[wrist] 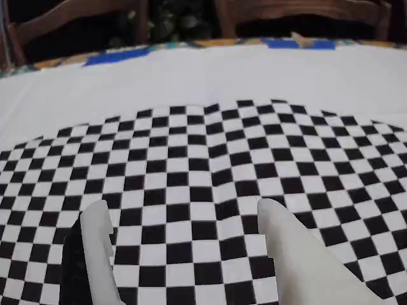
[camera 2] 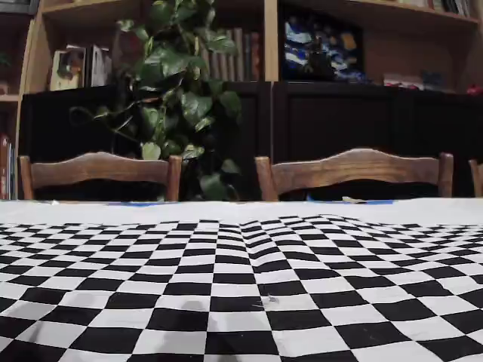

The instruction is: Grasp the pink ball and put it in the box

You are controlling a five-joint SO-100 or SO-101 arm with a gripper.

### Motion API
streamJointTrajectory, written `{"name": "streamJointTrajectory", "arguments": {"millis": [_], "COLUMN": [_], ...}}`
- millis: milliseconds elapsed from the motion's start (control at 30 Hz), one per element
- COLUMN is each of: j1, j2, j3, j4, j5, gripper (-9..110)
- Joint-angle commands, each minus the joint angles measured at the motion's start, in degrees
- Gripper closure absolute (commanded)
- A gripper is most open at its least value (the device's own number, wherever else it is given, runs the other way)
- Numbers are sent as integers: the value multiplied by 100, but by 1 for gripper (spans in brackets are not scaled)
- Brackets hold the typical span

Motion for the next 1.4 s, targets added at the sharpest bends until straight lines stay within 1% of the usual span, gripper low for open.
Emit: {"name": "streamJointTrajectory", "arguments": {"millis": [0,433,1067,1367], "j1": [105,747,2602,3217], "j2": [97,44,44,53], "j3": [0,26,26,35], "j4": [-105,-237,-606,-800], "j5": [-62,-62,-62,-62], "gripper": [75,75,75,75]}}
